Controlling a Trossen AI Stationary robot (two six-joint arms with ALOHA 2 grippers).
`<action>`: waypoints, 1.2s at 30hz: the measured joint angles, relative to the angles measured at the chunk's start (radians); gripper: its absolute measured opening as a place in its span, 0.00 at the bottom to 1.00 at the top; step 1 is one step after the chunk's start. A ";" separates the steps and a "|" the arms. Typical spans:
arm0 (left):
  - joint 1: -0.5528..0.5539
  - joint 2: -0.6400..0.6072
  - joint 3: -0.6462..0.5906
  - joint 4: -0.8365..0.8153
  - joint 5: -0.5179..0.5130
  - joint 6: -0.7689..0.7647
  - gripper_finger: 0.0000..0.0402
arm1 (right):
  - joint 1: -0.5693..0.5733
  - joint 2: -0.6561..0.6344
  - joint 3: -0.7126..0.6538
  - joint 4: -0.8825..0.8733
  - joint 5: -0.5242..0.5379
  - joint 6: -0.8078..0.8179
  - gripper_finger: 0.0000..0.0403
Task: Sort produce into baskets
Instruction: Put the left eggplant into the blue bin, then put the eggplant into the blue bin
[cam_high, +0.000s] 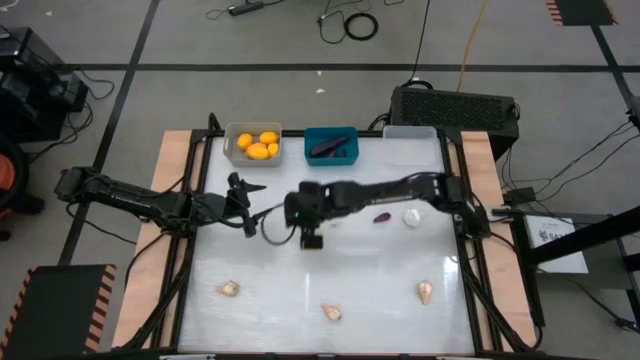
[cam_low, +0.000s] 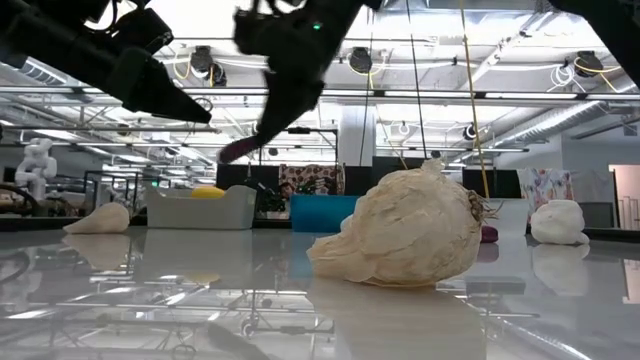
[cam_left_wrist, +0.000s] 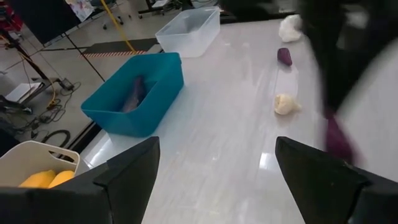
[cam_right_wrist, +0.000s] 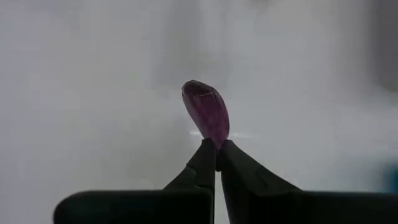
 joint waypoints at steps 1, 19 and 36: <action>0.000 0.000 0.000 0.000 -0.002 -0.011 0.81 | -0.015 -0.011 0.001 -0.029 0.033 -0.018 0.01; 0.000 0.000 0.000 -0.001 -0.002 -0.019 0.81 | -0.406 -0.032 0.001 -0.158 0.143 -0.053 0.01; 0.000 0.000 0.000 -0.002 -0.002 -0.019 0.81 | -0.509 -0.029 -0.008 -0.089 0.150 0.073 0.24</action>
